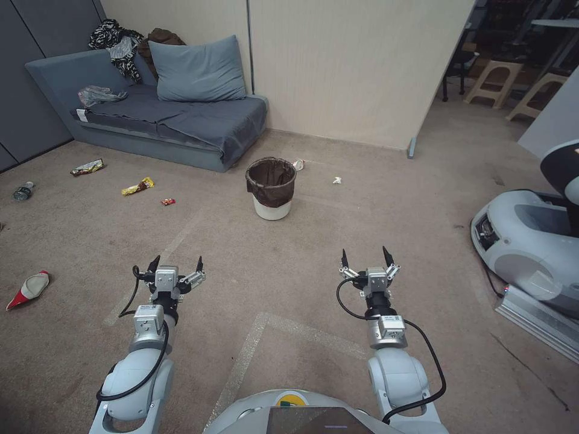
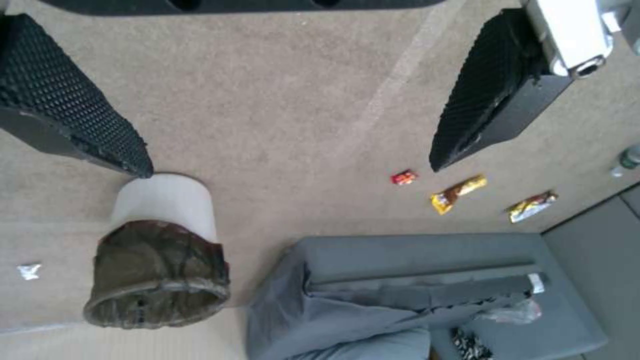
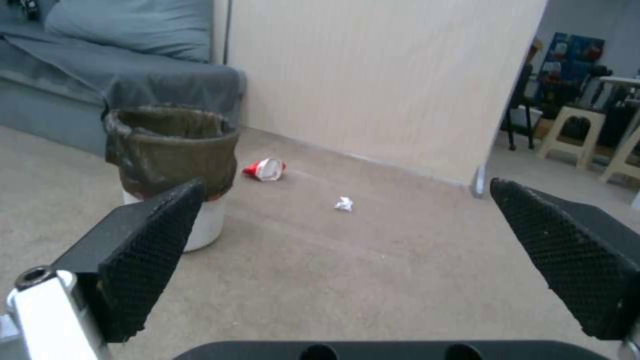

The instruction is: Pick up the trash bin, then pick up the garbage from the floor and place it into the trash bin.

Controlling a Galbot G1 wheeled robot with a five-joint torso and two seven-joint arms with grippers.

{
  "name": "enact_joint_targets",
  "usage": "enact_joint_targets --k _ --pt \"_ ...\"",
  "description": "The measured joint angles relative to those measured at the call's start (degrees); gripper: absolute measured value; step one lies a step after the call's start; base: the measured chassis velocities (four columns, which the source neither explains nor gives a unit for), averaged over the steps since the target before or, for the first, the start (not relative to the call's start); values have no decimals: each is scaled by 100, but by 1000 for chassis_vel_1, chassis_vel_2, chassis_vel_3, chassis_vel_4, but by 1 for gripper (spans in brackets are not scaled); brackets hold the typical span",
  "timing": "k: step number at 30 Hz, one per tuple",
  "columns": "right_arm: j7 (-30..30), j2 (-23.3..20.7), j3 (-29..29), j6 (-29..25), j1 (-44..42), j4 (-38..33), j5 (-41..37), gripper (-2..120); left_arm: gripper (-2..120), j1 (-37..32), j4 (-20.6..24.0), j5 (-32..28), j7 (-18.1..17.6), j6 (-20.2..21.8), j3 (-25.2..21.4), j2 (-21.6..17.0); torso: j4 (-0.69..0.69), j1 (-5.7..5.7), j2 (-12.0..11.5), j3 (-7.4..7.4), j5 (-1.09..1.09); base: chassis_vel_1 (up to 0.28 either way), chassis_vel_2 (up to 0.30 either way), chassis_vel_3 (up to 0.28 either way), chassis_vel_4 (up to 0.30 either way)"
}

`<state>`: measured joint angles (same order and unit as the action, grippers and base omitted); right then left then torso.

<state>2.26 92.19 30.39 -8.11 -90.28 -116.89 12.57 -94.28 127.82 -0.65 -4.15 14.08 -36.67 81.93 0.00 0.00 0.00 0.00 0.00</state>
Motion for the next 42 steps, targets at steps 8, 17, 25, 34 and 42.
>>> enact_joint_targets --k 8,17,25,34,42 --pt "-53 -2 0 -76 0 17 -64 100 100 1 16 9 25 -38 11 0 0 0 0 0 0 0 0 0 0" --pt "-80 -4 4 -143 1 47 -70 100 100 1 42 21 26 -81 42 -2 0 0 0 0 0 0 0 0 0" --pt "-89 -5 17 -151 -6 81 -69 100 100 8 40 21 19 -87 75 -1 0 0 0 0 -1 -62 58 63 -68" --pt "-96 -5 15 -159 3 112 -67 100 100 11 17 27 11 -87 76 5 1 0 0 0 0 -99 79 88 -83" --pt "-121 -5 19 -158 13 111 -66 100 100 16 15 27 9 -87 76 12 0 0 0 0 -1 -75 69 68 -65"
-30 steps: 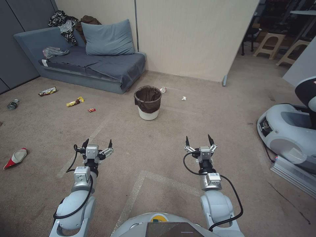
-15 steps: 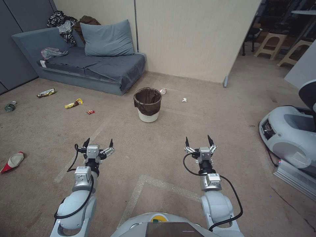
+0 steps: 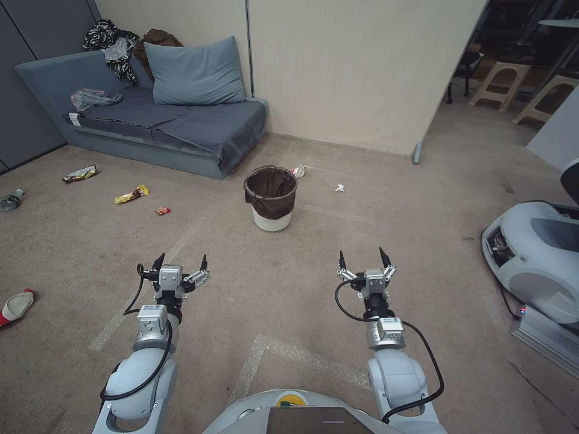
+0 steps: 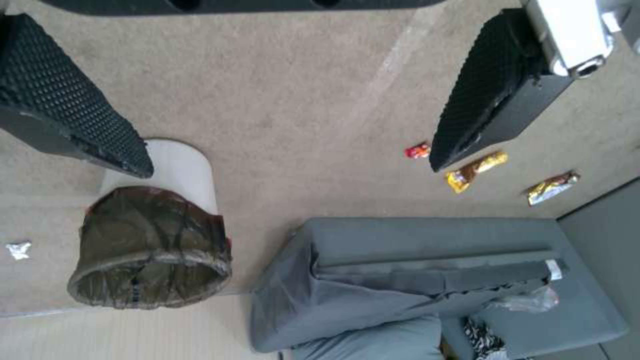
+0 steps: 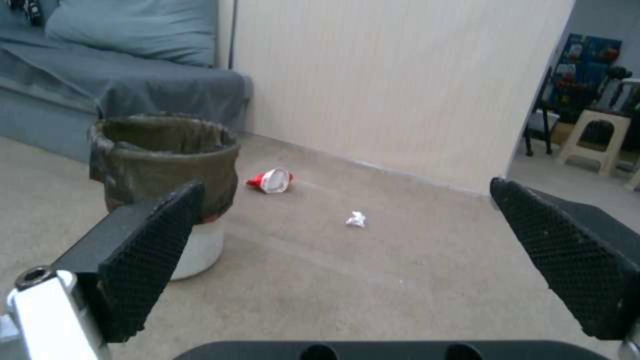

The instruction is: Pick up the trash bin, then pick up the garbage from the floor and place it into the trash bin.

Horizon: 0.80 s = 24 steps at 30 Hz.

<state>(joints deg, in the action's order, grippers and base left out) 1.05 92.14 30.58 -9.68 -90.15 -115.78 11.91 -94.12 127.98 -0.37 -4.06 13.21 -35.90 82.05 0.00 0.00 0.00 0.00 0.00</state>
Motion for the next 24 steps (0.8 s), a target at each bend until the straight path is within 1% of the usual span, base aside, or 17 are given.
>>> enact_joint_targets --k 14,24 --pt "-30 0 18 1 -18 -8 -1 100 100 5 3 2 4 0 30 -5 0 0 0 0 0 -82 77 75 -75" --pt "-53 0 25 6 -2 8 -4 100 100 16 3 15 4 8 62 -2 0 0 0 0 0 -84 90 105 -84"
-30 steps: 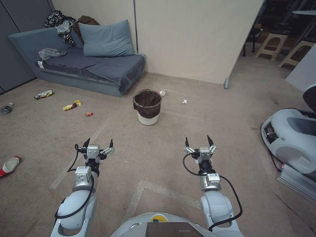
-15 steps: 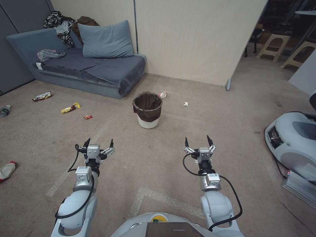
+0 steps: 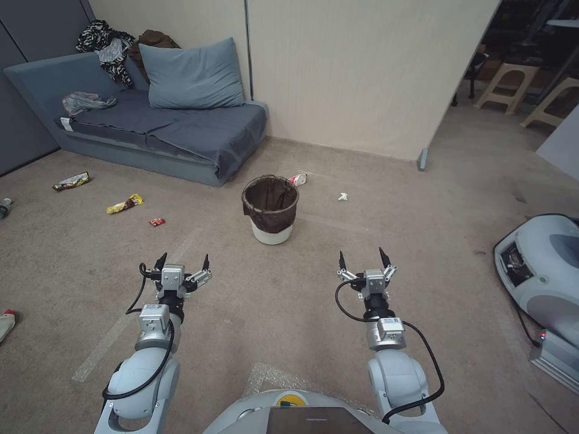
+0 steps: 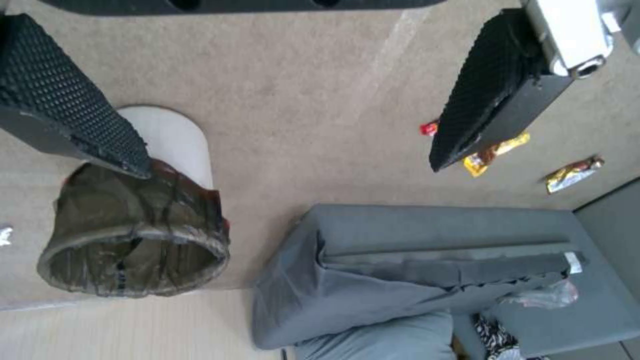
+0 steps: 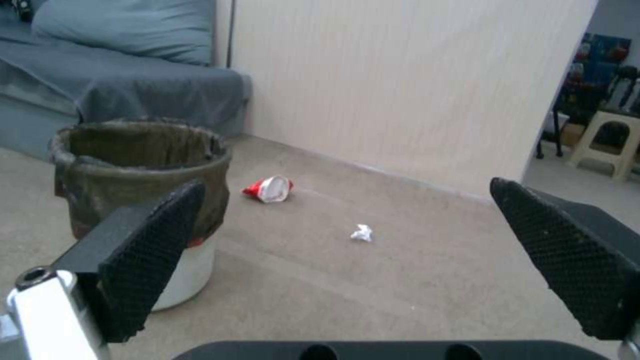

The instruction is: Pick up the trash bin, then pick up the garbage from the floor and place it into the trash bin.

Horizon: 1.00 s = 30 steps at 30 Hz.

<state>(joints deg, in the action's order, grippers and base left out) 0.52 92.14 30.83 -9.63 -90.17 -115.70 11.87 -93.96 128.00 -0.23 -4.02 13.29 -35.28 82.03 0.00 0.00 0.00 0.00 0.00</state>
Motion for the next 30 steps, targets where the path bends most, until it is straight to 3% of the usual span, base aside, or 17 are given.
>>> enact_joint_targets --k 30 --pt "-46 0 8 4 18 41 -5 100 100 -15 13 27 26 12 41 0 1 0 0 0 -1 -88 88 90 -91"
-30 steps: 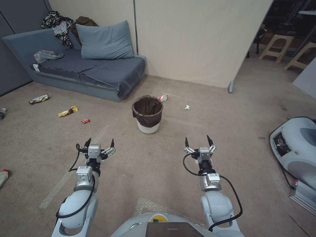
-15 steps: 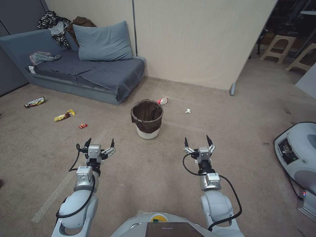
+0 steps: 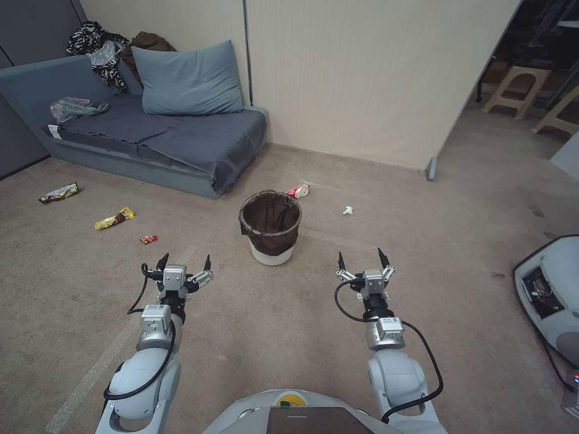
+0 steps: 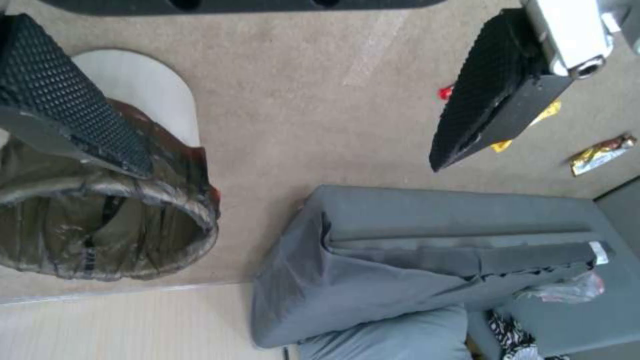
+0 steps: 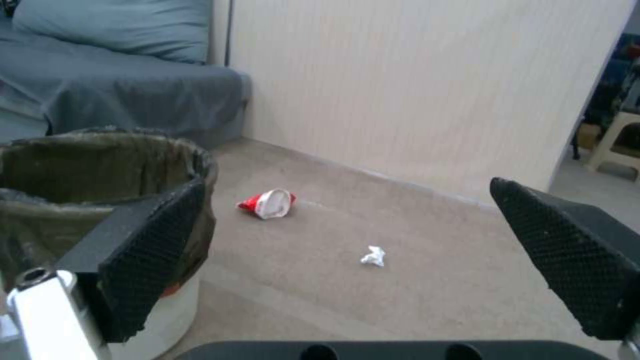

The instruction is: Pick up the trash bin, then pick up the garbage from the floor and place it into the trash bin.

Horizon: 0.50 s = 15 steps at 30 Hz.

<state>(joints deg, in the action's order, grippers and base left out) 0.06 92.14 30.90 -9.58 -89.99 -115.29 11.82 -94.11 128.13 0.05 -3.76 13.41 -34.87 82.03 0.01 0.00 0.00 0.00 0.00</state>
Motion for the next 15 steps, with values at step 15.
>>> enact_joint_targets --k 15 --pt "-16 -1 4 -6 7 5 1 100 100 -1 18 13 4 7 37 2 -1 0 0 0 1 -90 79 78 -83"
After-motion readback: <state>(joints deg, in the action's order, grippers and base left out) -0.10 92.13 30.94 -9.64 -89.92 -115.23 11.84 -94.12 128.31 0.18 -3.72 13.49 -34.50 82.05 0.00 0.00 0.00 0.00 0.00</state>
